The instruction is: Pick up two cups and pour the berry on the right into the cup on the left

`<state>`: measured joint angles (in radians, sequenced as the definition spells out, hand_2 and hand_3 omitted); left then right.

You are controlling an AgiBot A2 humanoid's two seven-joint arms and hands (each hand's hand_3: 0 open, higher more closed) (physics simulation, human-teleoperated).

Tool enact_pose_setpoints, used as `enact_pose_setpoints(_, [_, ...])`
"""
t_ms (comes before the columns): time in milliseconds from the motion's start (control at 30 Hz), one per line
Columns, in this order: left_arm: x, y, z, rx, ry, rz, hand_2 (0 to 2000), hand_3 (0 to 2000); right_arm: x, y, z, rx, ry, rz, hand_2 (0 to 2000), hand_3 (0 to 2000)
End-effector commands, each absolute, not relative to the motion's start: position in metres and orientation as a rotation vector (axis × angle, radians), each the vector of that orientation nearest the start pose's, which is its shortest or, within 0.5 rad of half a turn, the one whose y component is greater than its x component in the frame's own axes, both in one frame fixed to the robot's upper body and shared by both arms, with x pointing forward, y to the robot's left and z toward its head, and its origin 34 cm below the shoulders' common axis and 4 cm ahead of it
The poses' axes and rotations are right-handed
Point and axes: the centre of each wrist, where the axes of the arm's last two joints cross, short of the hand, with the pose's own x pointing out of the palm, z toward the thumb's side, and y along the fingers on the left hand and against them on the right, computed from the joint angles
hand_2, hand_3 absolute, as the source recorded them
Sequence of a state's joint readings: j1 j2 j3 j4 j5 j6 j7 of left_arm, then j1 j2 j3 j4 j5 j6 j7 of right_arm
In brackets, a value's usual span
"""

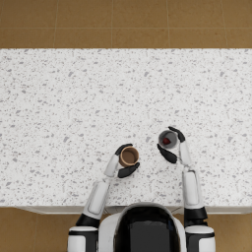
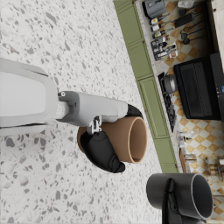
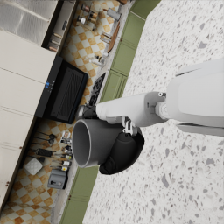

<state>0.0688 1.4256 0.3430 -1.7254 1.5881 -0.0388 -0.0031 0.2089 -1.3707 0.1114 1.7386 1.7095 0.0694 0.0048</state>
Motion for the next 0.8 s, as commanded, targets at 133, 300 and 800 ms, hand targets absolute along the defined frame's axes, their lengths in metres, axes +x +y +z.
enact_pose_setpoints(133, [0.244,0.107,0.158,0.306,-0.117,-1.942,2000,1280,0.265,-0.17,0.212,-0.729,-0.001,1.693,2000,1280])
enact_pose_setpoints(300, [0.252,0.097,0.156,0.29,-0.11,-1.959,2000,1280,0.271,-0.161,0.227,-0.882,0.057,1.634,2000,1280])
enact_pose_setpoints(800, [0.262,0.088,0.146,0.244,-0.075,-1.972,2000,1280,0.271,-0.141,0.255,-1.289,0.289,1.39,2000,1280])
